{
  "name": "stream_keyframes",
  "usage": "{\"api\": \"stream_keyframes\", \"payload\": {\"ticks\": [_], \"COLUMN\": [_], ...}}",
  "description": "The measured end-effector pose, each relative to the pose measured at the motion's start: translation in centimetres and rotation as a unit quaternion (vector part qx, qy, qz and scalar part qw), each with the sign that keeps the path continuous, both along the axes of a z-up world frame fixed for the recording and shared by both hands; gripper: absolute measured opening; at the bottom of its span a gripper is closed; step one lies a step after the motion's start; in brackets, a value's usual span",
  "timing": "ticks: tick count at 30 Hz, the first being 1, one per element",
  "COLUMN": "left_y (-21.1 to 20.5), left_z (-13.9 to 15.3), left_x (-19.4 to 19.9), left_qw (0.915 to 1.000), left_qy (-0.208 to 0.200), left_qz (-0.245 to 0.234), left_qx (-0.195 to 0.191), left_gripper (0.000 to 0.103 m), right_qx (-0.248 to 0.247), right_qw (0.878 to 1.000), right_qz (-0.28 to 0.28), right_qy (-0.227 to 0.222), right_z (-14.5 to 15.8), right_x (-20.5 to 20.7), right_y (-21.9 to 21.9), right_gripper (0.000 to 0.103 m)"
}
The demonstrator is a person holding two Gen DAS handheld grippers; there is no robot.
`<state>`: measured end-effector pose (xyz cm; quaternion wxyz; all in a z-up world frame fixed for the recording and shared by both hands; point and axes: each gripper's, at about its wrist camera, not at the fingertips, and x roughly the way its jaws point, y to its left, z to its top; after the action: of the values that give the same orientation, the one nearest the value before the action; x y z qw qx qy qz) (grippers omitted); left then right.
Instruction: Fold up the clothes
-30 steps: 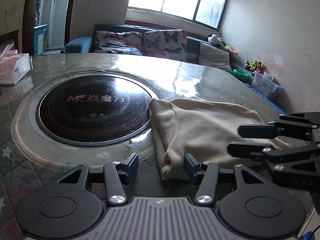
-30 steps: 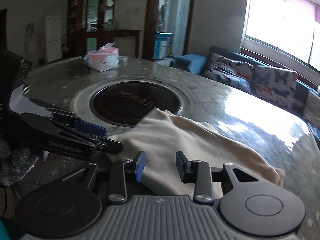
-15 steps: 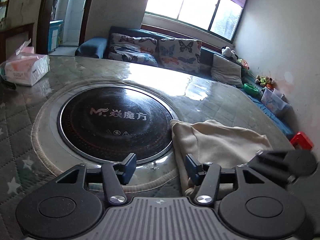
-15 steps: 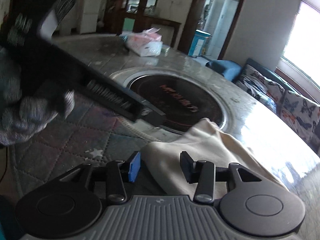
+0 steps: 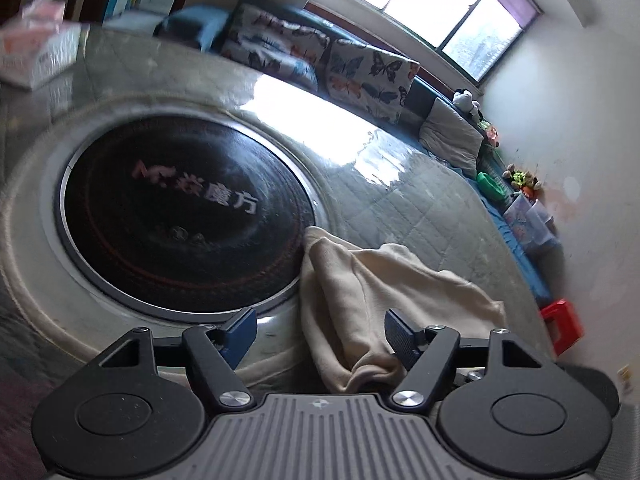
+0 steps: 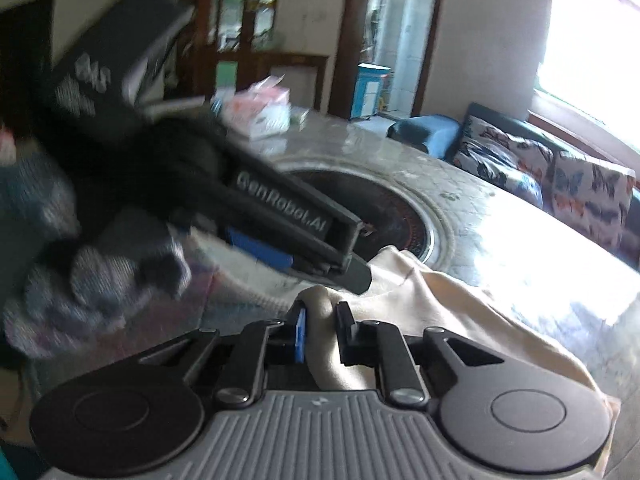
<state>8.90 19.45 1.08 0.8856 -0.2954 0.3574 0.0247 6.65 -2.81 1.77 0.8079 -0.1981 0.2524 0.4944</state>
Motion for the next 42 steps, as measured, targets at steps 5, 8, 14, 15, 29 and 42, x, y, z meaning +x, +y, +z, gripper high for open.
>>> {"api": "stream_keyframes", "payload": {"ticks": [5,8,14,15,29,42], "left_y": [-0.4,-0.5,-0.2,-0.1,-1.0,-1.9], "left_z": [0.0,-0.5,-2.1,-2.2,-1.8,-1.1], "left_x": [1.7,2.5,3.2,3.2,2.8,3.3], "left_qw": [0.9991,0.9974,0.9919,0.9921,0.9969,0.9990], "left_qy": [0.014,0.027,0.048,0.047,0.037,0.042], "left_qz": [0.003,0.009,0.021,0.022,0.011,-0.001], "left_qx": [-0.040,-0.066,-0.116,-0.114,-0.068,-0.014], "left_gripper": [0.070,0.063,0.023,0.022,0.021,0.021], "right_qx": [0.039,0.051,0.058,0.058,0.064,0.103], "right_qw": [0.999,0.998,0.997,0.997,0.974,0.937], "right_qz": [-0.014,-0.014,-0.010,-0.011,-0.212,-0.309], "right_qy": [0.021,0.028,0.047,0.051,0.054,0.128], "right_z": [1.3,1.6,1.1,0.9,-0.5,-4.6], "right_x": [0.6,0.5,0.3,0.3,8.2,14.4], "right_y": [-1.8,-2.7,-3.8,-4.1,-13.8,-18.5], "right_gripper": [0.013,0.012,0.013,0.016,0.030,0.043]}}
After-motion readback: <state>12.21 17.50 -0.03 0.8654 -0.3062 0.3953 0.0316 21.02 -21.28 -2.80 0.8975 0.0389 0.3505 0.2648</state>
